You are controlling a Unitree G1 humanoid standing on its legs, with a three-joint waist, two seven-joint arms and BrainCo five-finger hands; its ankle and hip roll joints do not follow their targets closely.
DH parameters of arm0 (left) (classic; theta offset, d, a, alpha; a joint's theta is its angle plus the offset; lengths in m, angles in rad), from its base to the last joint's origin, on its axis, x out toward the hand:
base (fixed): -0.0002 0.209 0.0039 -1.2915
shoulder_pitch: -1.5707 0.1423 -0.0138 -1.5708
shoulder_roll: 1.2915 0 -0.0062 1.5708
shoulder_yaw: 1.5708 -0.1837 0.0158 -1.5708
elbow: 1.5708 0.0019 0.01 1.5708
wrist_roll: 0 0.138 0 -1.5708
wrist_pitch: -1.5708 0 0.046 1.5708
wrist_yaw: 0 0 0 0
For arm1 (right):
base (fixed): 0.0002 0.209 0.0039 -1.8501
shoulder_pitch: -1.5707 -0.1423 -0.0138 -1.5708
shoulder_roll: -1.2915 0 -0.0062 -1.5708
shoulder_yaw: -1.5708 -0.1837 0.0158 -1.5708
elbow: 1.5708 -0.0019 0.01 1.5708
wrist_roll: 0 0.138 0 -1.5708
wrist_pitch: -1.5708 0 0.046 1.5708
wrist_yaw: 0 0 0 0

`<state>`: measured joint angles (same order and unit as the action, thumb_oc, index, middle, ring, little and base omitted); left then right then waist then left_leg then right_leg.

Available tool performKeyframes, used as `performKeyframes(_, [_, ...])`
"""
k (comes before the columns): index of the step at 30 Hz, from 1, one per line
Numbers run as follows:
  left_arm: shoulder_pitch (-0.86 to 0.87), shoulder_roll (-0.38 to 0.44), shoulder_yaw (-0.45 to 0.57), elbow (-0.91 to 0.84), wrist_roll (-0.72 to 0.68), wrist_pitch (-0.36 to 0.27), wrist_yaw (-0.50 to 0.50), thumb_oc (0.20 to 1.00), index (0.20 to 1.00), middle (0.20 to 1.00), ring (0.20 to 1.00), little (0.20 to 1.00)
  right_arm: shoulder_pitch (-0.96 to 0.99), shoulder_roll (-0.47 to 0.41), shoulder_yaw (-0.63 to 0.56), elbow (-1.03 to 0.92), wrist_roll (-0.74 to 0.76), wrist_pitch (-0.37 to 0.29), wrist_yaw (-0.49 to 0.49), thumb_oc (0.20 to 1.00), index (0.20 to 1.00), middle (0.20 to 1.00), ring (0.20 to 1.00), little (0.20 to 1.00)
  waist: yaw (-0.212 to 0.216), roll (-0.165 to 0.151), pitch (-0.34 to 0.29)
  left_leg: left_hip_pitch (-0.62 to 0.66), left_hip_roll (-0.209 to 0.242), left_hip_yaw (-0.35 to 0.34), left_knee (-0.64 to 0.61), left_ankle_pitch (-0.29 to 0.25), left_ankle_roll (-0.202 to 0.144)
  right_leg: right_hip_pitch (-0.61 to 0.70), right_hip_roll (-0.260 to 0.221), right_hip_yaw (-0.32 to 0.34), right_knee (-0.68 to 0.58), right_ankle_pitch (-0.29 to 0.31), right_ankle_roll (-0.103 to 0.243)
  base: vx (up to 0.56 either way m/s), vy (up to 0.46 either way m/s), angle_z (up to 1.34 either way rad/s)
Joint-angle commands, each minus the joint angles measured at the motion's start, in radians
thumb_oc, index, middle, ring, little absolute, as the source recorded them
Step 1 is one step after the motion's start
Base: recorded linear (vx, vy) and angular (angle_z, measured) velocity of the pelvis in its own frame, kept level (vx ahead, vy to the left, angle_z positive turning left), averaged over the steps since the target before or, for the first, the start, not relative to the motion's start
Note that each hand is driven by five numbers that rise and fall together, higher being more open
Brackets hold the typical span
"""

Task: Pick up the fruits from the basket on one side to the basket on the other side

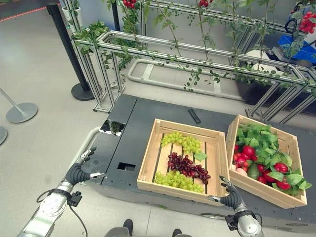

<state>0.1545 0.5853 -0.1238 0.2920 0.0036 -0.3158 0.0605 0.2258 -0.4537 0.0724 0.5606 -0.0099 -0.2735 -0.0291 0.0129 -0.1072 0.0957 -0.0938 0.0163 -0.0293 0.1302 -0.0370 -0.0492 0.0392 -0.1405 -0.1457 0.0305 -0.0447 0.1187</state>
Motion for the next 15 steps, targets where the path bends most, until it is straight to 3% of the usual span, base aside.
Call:
performKeyframes(1, [-0.02, -0.007, 0.052, -0.056, -0.059, -0.036, 0.006, 1.0, 1.0, 1.0, 1.0, 1.0, -0.021, -0.045, -0.022, -0.034, -0.002, -0.03, -0.007, 1.0, 1.0, 1.0, 1.0, 1.0, -0.014, 0.002, -0.013, 0.038, -0.024, 0.039, -0.017, -0.021, 0.034, -0.044, 0.043, 0.01, 0.081, 0.031, 0.021, 0.0, 0.0, 0.0])
performKeyframes(15, [0.011, -0.011, 0.074, -0.045, -0.059, -0.034, 0.011, 1.0, 1.0, 1.0, 1.0, 1.0, -0.003, -0.038, -0.02, -0.049, 0.005, -0.03, 0.008, 1.0, 1.0, 1.0, 1.0, 1.0, -0.013, -0.007, -0.016, 0.046, -0.014, 0.037, -0.034, -0.017, 0.031, -0.036, 0.057, 0.036, 0.056, 0.031, 0.015, 0.0, -0.005, 0.0])
